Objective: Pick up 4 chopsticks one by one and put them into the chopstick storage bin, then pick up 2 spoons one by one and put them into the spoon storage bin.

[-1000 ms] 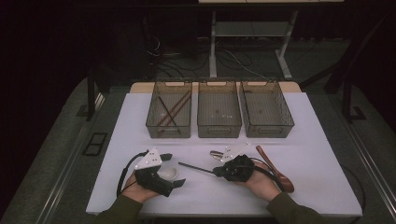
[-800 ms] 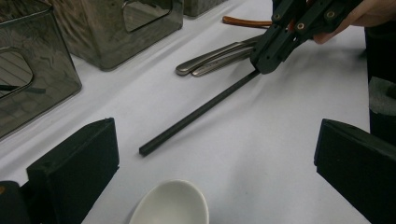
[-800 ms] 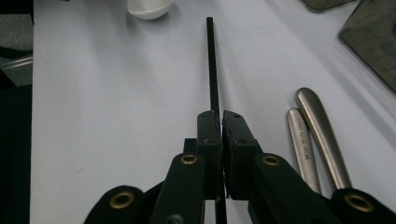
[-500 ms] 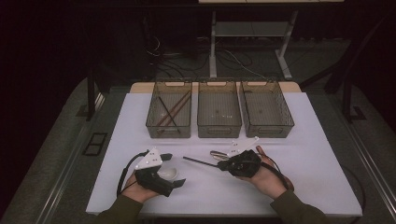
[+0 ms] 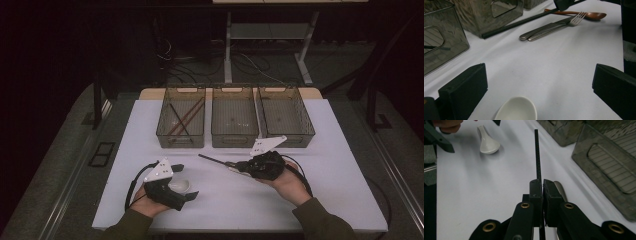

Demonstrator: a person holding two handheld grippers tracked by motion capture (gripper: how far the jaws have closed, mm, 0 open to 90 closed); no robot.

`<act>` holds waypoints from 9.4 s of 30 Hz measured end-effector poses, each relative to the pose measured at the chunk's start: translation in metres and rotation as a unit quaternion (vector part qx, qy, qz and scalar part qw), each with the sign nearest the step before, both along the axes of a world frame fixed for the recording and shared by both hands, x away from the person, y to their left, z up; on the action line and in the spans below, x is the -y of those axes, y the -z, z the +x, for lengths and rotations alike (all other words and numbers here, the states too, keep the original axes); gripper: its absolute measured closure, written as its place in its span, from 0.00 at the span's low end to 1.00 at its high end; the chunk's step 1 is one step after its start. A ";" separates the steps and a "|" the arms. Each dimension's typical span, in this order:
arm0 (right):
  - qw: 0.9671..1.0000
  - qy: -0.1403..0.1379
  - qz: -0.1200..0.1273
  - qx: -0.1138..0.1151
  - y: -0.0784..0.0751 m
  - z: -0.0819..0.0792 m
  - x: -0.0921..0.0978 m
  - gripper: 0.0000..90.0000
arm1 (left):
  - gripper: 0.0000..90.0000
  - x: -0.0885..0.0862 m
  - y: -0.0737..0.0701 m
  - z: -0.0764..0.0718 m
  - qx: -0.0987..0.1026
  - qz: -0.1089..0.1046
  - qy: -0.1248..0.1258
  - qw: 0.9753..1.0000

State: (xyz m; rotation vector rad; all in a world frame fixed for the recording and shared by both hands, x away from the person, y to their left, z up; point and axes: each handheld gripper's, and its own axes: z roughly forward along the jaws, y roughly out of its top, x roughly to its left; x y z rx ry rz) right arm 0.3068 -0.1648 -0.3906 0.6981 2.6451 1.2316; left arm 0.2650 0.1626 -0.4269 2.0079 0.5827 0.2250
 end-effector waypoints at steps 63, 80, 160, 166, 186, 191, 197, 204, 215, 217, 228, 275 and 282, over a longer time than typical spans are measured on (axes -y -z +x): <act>0.992 0.123 0.002 -0.002 -0.034 0.153 -0.122 0.96 | 0.00 0.002 0.000 -0.001 -0.003 -0.004 0.006 1.000; 0.988 0.152 -0.022 0.000 -0.021 0.185 -0.179 0.77 | 0.00 0.001 0.000 0.000 -0.005 -0.012 0.010 1.000; 0.990 0.126 0.055 -0.029 0.010 -0.012 0.117 0.50 | 0.00 0.000 -0.003 -0.002 0.005 0.006 -0.005 1.000; 0.987 0.147 0.059 -0.021 0.023 -0.023 0.136 0.36 | 0.00 -0.006 -0.005 -0.001 0.004 0.006 -0.010 1.000; 0.983 0.167 0.074 -0.018 0.040 -0.045 0.152 0.26 | 0.42 -0.031 0.008 0.019 -0.050 0.064 -0.020 0.997; 0.983 0.169 0.074 -0.015 0.040 -0.045 0.152 0.26 | 0.46 -0.029 0.012 0.021 -0.059 0.077 -0.016 0.995; 0.983 0.169 0.074 -0.013 0.040 -0.044 0.152 0.26 | 0.46 -0.028 0.015 0.021 -0.068 0.087 -0.012 0.994; 0.983 0.169 0.076 -0.011 0.039 -0.044 0.152 0.26 | 0.48 -0.024 0.018 0.021 -0.077 0.109 0.005 0.991; 0.983 0.169 0.076 -0.010 0.039 -0.045 0.152 0.26 | 0.66 -0.020 0.014 0.016 -0.067 0.140 0.034 0.987; 0.983 0.169 0.075 -0.010 0.039 -0.044 0.152 0.26 | 0.71 -0.021 0.013 0.016 -0.065 0.144 0.033 0.987; 0.983 0.168 0.075 -0.010 0.039 -0.045 0.152 0.26 | 0.90 -0.024 0.007 0.014 -0.056 0.143 0.041 0.987; 0.984 0.157 0.081 0.015 0.044 -0.045 0.131 0.13 | 0.93 0.000 -0.020 0.028 -0.022 0.083 0.035 0.996; 0.983 0.164 0.083 0.016 0.044 -0.045 0.132 0.13 | 0.93 0.007 -0.029 0.031 -0.007 0.069 0.032 0.997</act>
